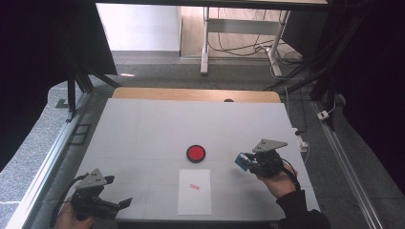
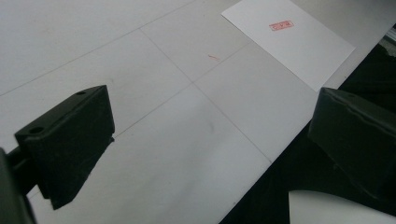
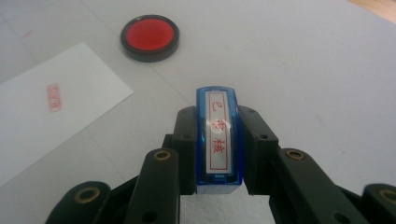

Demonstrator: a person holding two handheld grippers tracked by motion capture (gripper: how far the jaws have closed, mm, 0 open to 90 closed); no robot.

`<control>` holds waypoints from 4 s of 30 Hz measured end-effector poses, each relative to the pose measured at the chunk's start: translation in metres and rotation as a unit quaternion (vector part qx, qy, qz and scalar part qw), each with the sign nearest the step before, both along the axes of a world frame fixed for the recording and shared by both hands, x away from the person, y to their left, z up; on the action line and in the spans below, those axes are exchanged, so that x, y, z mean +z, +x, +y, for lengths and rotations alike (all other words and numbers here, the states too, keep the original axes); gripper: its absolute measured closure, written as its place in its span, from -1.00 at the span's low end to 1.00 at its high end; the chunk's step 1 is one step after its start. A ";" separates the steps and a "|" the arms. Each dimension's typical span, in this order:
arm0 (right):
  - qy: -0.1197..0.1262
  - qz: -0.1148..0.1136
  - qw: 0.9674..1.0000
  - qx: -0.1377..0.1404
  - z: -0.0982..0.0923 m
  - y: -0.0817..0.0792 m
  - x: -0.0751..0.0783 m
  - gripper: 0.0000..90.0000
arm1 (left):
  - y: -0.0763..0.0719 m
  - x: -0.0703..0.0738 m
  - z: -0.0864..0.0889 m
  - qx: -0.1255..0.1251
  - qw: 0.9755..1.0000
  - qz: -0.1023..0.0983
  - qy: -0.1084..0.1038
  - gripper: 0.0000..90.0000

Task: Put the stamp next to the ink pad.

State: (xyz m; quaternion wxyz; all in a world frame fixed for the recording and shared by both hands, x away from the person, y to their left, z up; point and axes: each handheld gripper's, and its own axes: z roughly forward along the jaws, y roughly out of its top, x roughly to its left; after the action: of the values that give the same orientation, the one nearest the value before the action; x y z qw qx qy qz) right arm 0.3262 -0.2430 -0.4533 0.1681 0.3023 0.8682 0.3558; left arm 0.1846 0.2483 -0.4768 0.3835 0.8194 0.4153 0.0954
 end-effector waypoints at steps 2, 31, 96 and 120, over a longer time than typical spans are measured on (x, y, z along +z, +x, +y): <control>-0.001 0.003 1.000 -0.010 -0.003 0.003 -0.002 0.58 | 0.000 0.000 0.000 0.000 1.000 0.000 0.001 -0.99; -0.041 0.038 0.998 -0.036 -0.004 0.032 -0.028 0.56 | 0.001 -0.001 -0.001 -0.002 1.000 0.006 0.004 -0.97; 0.057 0.022 0.998 -0.034 -0.005 -0.030 0.006 -0.81 | 0.002 -0.001 0.000 -0.003 1.000 0.009 0.002 -0.97; 0.071 0.015 0.995 -0.072 -0.028 -0.070 0.006 -1.00 | 0.001 -0.001 0.001 -0.003 1.000 0.006 -0.003 -0.98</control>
State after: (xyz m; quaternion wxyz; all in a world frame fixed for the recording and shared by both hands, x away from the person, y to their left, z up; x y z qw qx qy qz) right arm 0.2559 -0.2709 -0.4472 0.1585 0.3805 0.8189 0.3994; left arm 0.1859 0.2496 -0.4781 0.3833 0.8202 0.4156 0.0880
